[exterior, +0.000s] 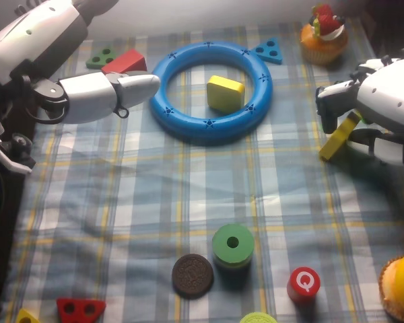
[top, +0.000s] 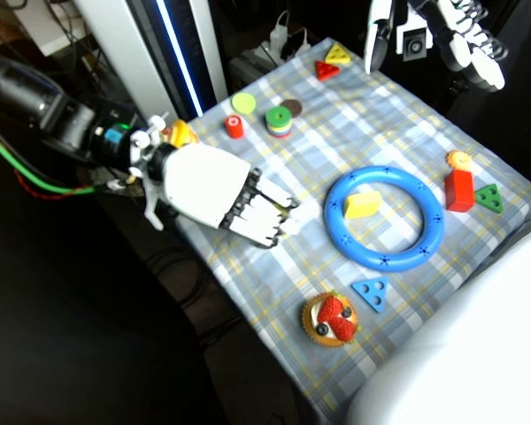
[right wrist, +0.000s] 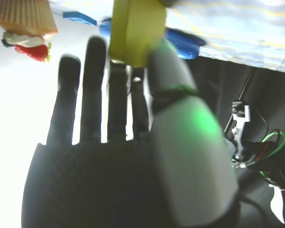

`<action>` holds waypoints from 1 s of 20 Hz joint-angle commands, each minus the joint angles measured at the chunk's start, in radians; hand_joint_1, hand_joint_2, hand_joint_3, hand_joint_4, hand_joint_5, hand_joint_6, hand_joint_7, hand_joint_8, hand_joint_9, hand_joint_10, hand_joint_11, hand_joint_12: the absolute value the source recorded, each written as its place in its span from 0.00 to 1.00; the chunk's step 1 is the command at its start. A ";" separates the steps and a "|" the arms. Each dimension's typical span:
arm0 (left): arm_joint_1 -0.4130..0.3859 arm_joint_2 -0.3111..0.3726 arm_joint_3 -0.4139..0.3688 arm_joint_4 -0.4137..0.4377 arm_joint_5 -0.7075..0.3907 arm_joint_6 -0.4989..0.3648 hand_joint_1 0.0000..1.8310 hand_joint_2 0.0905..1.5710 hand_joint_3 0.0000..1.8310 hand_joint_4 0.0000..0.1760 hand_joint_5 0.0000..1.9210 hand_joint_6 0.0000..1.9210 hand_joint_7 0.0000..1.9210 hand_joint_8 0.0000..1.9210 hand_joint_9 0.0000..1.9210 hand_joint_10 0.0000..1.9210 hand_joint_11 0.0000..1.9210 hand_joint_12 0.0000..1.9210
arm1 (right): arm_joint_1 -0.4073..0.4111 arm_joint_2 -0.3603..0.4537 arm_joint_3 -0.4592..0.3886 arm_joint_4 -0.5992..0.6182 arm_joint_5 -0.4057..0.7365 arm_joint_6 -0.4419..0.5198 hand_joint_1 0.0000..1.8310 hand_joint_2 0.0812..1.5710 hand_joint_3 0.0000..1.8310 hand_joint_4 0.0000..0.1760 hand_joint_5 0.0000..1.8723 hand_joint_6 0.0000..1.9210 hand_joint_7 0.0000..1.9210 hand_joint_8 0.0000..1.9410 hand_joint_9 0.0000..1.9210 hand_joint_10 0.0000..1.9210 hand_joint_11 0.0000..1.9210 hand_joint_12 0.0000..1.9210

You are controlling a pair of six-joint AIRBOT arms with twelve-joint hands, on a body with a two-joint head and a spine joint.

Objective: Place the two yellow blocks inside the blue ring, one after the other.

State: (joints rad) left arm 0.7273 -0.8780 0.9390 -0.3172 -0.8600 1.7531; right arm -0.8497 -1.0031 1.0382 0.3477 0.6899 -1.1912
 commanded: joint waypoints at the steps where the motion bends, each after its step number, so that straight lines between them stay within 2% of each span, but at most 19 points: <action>1: -0.010 0.006 0.000 0.016 -0.126 -0.005 0.48 0.71 0.00 0.49 0.02 0.01 0.01 0.00 0.00 0.00 0.00 0.00 | 0.016 0.003 -0.001 -0.013 0.116 0.000 0.66 0.77 0.00 0.00 0.39 0.59 0.44 0.78 0.39 0.87 0.29 1.00; 3: -0.010 0.006 0.000 0.016 -0.126 -0.005 0.50 0.70 0.00 0.47 0.03 0.01 0.01 0.00 0.00 0.00 0.00 0.00 | 0.016 0.004 -0.001 -0.013 0.116 0.000 0.66 0.77 0.00 0.00 0.39 0.61 0.45 0.74 0.36 0.83 0.23 1.00; 5: -0.010 0.006 0.000 0.016 -0.127 -0.005 0.50 0.70 0.00 0.51 0.02 0.00 0.00 0.00 0.00 0.00 0.00 0.00 | 0.025 0.007 -0.002 -0.017 0.119 0.000 0.66 0.77 0.00 0.00 0.38 0.62 0.45 0.74 0.36 0.81 0.20 1.00; 7: -0.010 0.006 0.000 0.016 -0.127 -0.005 0.50 0.70 0.00 0.52 0.02 0.00 0.01 0.00 0.00 0.00 0.00 0.00 | 0.034 0.012 -0.003 -0.026 0.121 0.000 0.66 0.77 0.00 0.00 0.37 0.61 0.44 0.76 0.37 0.84 0.23 1.00; 9: -0.009 0.006 0.000 0.015 -0.127 -0.005 0.49 0.71 0.00 0.52 0.02 0.00 0.00 0.00 0.00 0.00 0.00 0.00 | 0.054 0.017 -0.006 -0.045 0.124 0.000 0.66 0.77 0.00 0.00 0.36 0.64 0.45 0.74 0.33 0.81 0.15 1.00; 12: -0.009 0.005 0.000 0.013 -0.127 -0.005 0.46 0.72 0.00 0.49 0.03 0.00 0.01 0.00 0.01 0.00 0.00 0.00 | 0.090 0.017 -0.003 -0.071 0.124 0.000 0.66 0.78 0.00 0.00 0.35 0.64 0.44 0.75 0.36 0.79 0.21 0.99; 13: -0.009 0.004 0.001 0.013 -0.127 -0.005 0.45 0.72 0.00 0.51 0.03 0.00 0.01 0.00 0.01 0.00 0.00 0.00 | 0.098 0.017 -0.001 -0.075 0.123 0.000 0.66 0.79 0.00 0.00 0.34 0.65 0.44 0.76 0.34 0.81 0.20 1.00; 14: -0.009 0.001 0.002 0.013 -0.125 -0.005 0.44 0.72 0.00 0.54 0.02 0.00 0.01 0.00 0.00 0.00 0.00 0.00 | 0.109 0.011 0.003 -0.079 0.123 0.000 0.65 0.79 0.00 0.00 0.34 0.66 0.42 0.79 0.35 0.83 0.23 1.00; 15: -0.009 -0.001 0.004 0.012 -0.123 -0.005 0.45 0.72 0.00 0.46 0.03 0.00 0.01 0.00 0.01 0.00 0.00 0.00 | 0.117 0.006 0.008 -0.082 0.120 0.000 0.65 0.80 0.00 0.00 0.33 0.66 0.42 0.80 0.34 0.84 0.26 1.00; 16: -0.009 -0.002 0.004 0.010 -0.123 -0.005 0.44 0.72 0.00 0.61 0.01 0.00 0.00 0.00 0.00 0.00 0.00 0.00 | 0.124 0.000 0.013 -0.083 0.116 0.000 0.65 0.80 0.00 0.00 0.33 0.66 0.41 0.82 0.31 0.87 0.24 1.00; 17: -0.008 -0.003 0.004 0.008 -0.123 -0.005 0.44 0.72 0.00 0.64 0.01 0.00 0.00 0.00 0.00 0.00 0.00 0.00 | 0.141 -0.010 0.022 -0.092 0.103 0.000 0.65 0.81 0.00 0.00 0.33 0.66 0.41 0.83 0.30 0.88 0.24 1.00; 18: -0.007 -0.004 0.004 0.008 -0.123 -0.005 0.47 0.71 0.00 0.51 0.02 0.00 0.00 0.00 0.00 0.00 0.00 0.00 | 0.158 -0.018 0.031 -0.103 0.087 0.000 0.65 0.81 0.00 0.00 0.34 0.64 0.40 0.84 0.33 0.92 0.31 1.00; 19: -0.006 -0.004 0.004 0.007 -0.124 -0.005 0.47 0.71 0.00 0.53 0.02 0.00 0.00 0.00 0.00 0.00 0.00 0.00 | 0.173 -0.026 0.040 -0.111 0.074 0.000 0.65 0.80 0.00 0.00 0.35 0.64 0.40 0.84 0.31 0.92 0.29 1.00; 20: -0.006 -0.004 0.005 0.006 -0.124 -0.005 0.47 0.71 0.00 0.48 0.02 0.00 0.00 0.00 0.00 0.00 0.00 0.00 | 0.187 -0.034 0.048 -0.117 0.064 0.000 0.65 0.79 0.00 0.00 0.36 0.64 0.41 0.81 0.32 0.91 0.29 1.00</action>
State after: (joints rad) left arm 0.7273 -0.8814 0.9394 -0.3248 -0.8616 1.7531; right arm -0.6674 -1.0412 1.0878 0.2382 0.6437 -1.1900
